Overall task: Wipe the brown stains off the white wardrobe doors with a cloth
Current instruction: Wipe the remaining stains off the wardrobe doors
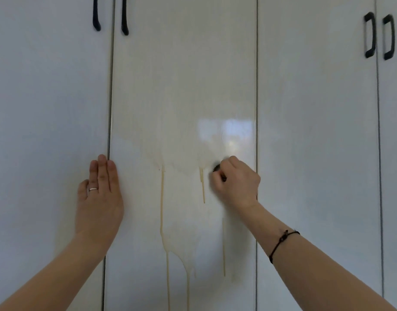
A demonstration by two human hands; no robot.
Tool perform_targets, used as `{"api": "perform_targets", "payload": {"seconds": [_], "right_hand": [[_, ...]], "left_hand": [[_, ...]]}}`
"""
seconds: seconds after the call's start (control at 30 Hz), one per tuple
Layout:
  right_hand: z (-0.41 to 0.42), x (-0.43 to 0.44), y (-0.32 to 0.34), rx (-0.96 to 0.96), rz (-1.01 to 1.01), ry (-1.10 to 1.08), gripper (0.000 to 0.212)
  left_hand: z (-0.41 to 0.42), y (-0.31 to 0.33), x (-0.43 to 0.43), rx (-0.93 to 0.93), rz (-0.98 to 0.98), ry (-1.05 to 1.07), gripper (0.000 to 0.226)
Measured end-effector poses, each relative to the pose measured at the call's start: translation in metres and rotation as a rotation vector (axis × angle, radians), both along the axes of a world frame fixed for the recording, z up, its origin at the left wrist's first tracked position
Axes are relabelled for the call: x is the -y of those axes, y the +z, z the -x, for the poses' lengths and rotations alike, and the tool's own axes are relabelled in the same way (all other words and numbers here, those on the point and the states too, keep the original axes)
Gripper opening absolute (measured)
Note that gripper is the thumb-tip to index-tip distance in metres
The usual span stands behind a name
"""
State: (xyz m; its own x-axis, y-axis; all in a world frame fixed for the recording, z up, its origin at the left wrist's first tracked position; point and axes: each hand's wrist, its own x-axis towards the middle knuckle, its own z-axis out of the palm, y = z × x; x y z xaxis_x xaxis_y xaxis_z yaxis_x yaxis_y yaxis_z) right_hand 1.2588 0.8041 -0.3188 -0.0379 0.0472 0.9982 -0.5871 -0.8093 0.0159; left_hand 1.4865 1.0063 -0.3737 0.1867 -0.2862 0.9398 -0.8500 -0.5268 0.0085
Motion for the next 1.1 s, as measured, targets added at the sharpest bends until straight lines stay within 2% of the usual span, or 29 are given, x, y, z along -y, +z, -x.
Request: {"api": "perform_targets", "payload": {"seconds": [0.07,0.13,0.2,0.27,0.33,0.37,0.43,0.5,0.63,0.7,0.73,0.8,0.87,0.93,1.03,1.1], "right_hand": [[0.012,0.015,-0.012,-0.203,0.254,-0.025,0.022],[0.022,0.024,-0.006,-0.317,0.386,-0.025,0.022],[0.021,0.021,0.018,-0.216,0.257,-0.045,0.023],[0.007,0.011,0.049,0.037,-0.042,-0.061,0.025],[-0.011,-0.001,0.077,0.215,-0.26,-0.04,0.026],[-0.018,-0.008,0.084,0.268,-0.301,-0.012,0.027],[-0.034,-0.023,0.077,0.264,-0.248,0.013,0.029],[-0.048,-0.033,0.043,0.087,-0.064,0.023,0.027],[-0.042,-0.027,-0.026,-0.394,0.466,0.066,0.021],[-0.026,-0.018,-0.015,-0.537,0.592,0.073,0.022],[-0.021,-0.014,-0.002,-0.549,0.575,0.048,0.02],[-0.018,-0.012,0.03,-0.407,0.362,-0.008,0.018],[-0.029,-0.017,0.06,-0.124,0.089,-0.047,0.022],[-0.05,-0.026,0.079,0.09,-0.06,-0.036,0.022],[-0.079,-0.046,0.078,0.108,-0.018,0.033,0.023],[-0.09,-0.052,0.052,-0.033,0.12,0.033,0.022]], "left_hand": [[0.001,0.0,-0.001,-0.015,0.001,0.009,0.052],[0.005,-0.001,0.0,-0.038,0.008,0.038,0.052],[0.008,0.0,0.002,-0.047,0.012,0.056,0.053],[0.004,-0.001,0.004,-0.04,0.026,0.062,0.054],[-0.001,-0.002,0.004,-0.004,0.022,0.066,0.054],[-0.001,-0.002,0.004,0.005,0.017,0.07,0.055],[-0.002,-0.002,0.003,0.001,0.014,0.068,0.055],[-0.001,-0.002,0.004,0.005,0.02,0.064,0.054],[-0.004,-0.004,0.004,0.002,0.016,0.071,0.055],[-0.004,-0.003,0.002,-0.005,0.007,0.075,0.055],[-0.003,-0.003,0.001,-0.013,0.001,0.073,0.056],[-0.003,-0.002,0.001,-0.015,-0.006,0.082,0.057],[-0.003,-0.002,0.003,-0.026,-0.009,0.099,0.058],[-0.004,-0.002,0.005,-0.029,-0.015,0.124,0.058],[-0.002,-0.003,0.004,-0.033,-0.026,0.142,0.057],[0.0,-0.003,0.005,-0.034,-0.027,0.14,0.056]]}}
